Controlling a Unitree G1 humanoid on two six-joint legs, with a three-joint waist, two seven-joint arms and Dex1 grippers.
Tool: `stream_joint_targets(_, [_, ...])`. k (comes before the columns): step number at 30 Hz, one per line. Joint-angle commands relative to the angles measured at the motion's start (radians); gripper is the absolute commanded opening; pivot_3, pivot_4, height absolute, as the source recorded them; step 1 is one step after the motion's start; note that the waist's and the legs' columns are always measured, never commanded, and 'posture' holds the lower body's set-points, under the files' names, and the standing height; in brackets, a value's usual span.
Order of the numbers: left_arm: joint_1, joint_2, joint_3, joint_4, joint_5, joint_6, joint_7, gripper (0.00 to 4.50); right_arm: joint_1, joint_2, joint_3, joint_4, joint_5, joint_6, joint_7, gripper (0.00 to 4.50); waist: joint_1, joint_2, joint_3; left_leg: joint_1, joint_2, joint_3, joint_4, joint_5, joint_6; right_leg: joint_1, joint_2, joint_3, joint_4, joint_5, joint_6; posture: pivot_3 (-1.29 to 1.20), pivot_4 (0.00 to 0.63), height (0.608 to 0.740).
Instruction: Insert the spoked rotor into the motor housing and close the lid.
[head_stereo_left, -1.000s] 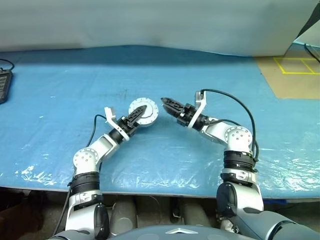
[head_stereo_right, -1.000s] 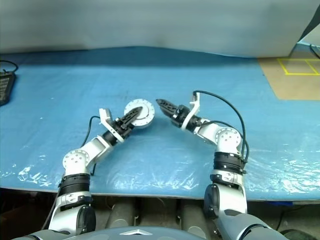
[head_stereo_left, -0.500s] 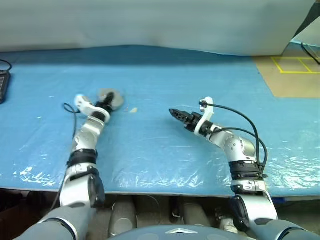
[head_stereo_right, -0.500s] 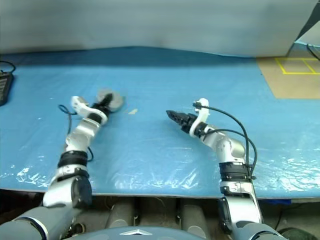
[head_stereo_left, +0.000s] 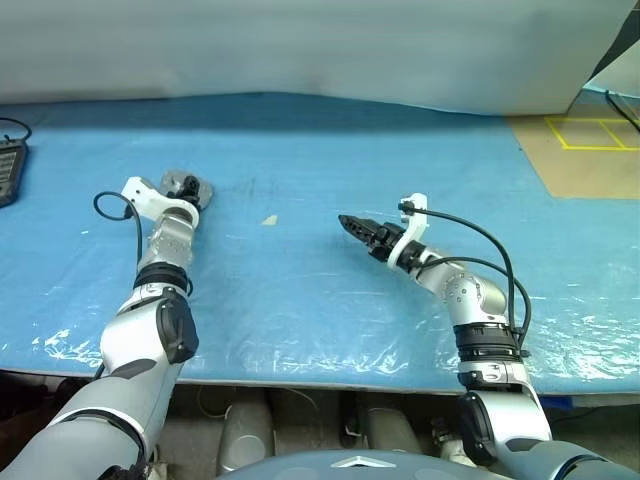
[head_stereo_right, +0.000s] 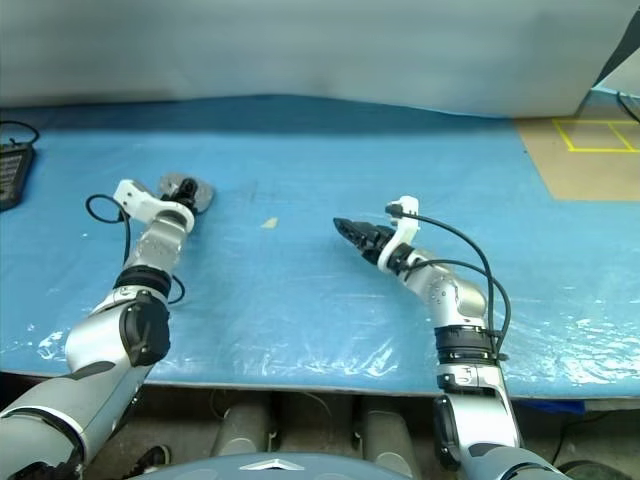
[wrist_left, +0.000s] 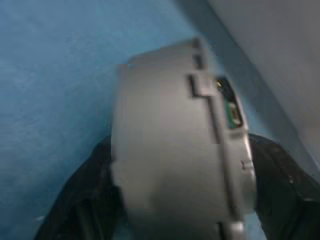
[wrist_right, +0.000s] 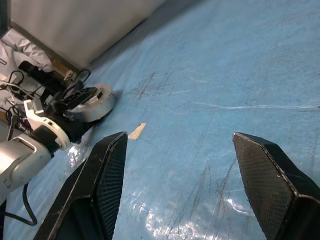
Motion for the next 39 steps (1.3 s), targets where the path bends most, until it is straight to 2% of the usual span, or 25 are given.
stream_joint_targets(1, [0.016, 0.050, 0.003, 0.003, 0.050, -0.059, 0.054, 4.48, -0.020, -0.002, -0.014, -0.030, 0.007, -0.017, 0.009, 3.50, -0.005, 0.000, 0.000, 0.001, 0.000, 0.000, 0.000, 0.000, 0.000, 0.000, 0.000, 0.001, 0.001, 0.000, 0.000, 0.00, 0.150, 0.740])
stream_joint_targets(9, [0.062, 0.143, -0.028, -0.087, 0.153, -0.180, 0.118, 4.48, -0.032, -0.008, -0.011, 0.003, -0.019, -0.038, 0.016, 3.50, -0.005, 0.000, 0.000, 0.000, 0.001, 0.000, 0.001, 0.000, 0.000, 0.000, 0.000, 0.001, 0.002, 0.000, 0.000, 0.00, 0.150, 0.740])
stream_joint_targets(12, [0.078, 0.146, -0.069, -0.144, 0.210, -0.246, 0.093, 4.48, -0.020, 0.012, -0.006, 0.006, -0.066, -0.173, 0.031, 3.50, 0.003, 0.000, 0.000, 0.000, 0.001, 0.000, 0.001, 0.000, 0.000, 0.000, -0.001, 0.000, 0.002, 0.000, 0.000, 0.00, 0.150, 0.740])
stream_joint_targets(16, [0.126, 0.094, -0.181, -0.326, 0.229, -0.298, -0.175, 4.48, -0.008, -0.001, 0.025, 0.052, -0.187, -0.382, 0.038, 3.50, 0.018, 0.000, 0.000, -0.001, 0.001, 0.000, 0.003, 0.000, 0.000, 0.000, -0.002, 0.000, 0.004, 0.000, 0.000, 0.00, 0.150, 0.740])
stream_joint_targets(19, [0.240, 0.057, -0.352, -0.573, 0.206, -0.192, -0.469, 4.48, 0.003, -0.050, 0.039, 0.111, -0.260, -0.524, 0.086, 3.50, 0.023, 0.000, 0.000, 0.000, 0.000, 0.001, 0.003, 0.000, 0.000, 0.000, -0.004, 0.001, 0.005, -0.001, -0.001, 0.00, 0.150, 0.740])
stream_joint_targets(24, [0.395, 0.084, -0.528, -0.787, 0.224, -0.076, -0.717, 4.48, 0.024, -0.138, 0.050, 0.146, -0.285, -0.611, 0.212, 3.50, 0.004, -0.001, 0.000, -0.001, 0.001, 0.005, 0.003, 0.000, 0.001, -0.005, -0.003, 0.003, 0.010, -0.002, -0.003, 0.00, 0.150, 0.740])
stream_joint_targets(27, [0.455, 0.112, -0.591, -0.817, 0.255, -0.059, -0.814, 4.50, 0.030, -0.178, 0.050, 0.145, -0.279, -0.613, 0.265, 4.06, -0.011, -0.001, 0.000, -0.002, 0.002, 0.005, 0.003, -0.001, 0.001, -0.006, 0.000, 0.003, 0.012, -0.004, -0.005, 0.00, 0.150, 0.740])
stream_joint_targets(28, [0.473, 0.123, -0.613, -0.816, 0.272, -0.065, -0.845, 4.50, 0.043, -0.199, 0.062, 0.127, -0.267, -0.597, 0.318, 4.43, -0.014, -0.001, 0.000, -0.002, 0.002, 0.005, 0.003, -0.001, 0.002, -0.006, 0.001, 0.003, 0.012, -0.004, -0.005, 0.00, 0.150, 0.740])
stream_joint_targets(31, [0.496, 0.131, -0.635, -0.796, 0.301, -0.083, -0.885, 4.50, 0.086, -0.249, 0.121, 0.066, -0.278, -0.562, 0.423, 4.48, -0.011, 0.000, 0.000, 0.002, 0.003, 0.005, 0.003, -0.002, 0.003, -0.005, 0.001, 0.003, 0.012, -0.004, -0.005, 0.00, 0.150, 0.740])
stream_joint_targets(36, [0.507, 0.134, -0.638, -0.791, 0.324, -0.108, -0.928, 4.50, 0.071, -0.214, 0.121, 0.112, -0.338, -0.697, 0.363, 4.48, -0.009, 0.000, 0.000, 0.002, 0.002, 0.004, 0.004, -0.002, 0.004, -0.006, -0.001, 0.003, 0.011, -0.004, -0.005, 0.00, 0.150, 0.740])
stream_joint_targets(39, [0.500, 0.128, -0.628, -0.788, 0.324, -0.105, -0.930, 4.50, 0.060, -0.203, 0.121, 0.129, -0.335, -0.703, 0.369, 4.48, -0.008, 0.000, 0.000, 0.001, 0.002, 0.004, 0.004, -0.002, 0.004, -0.006, -0.001, 0.003, 0.011, -0.004, -0.005, 0.00, 0.150, 0.740])
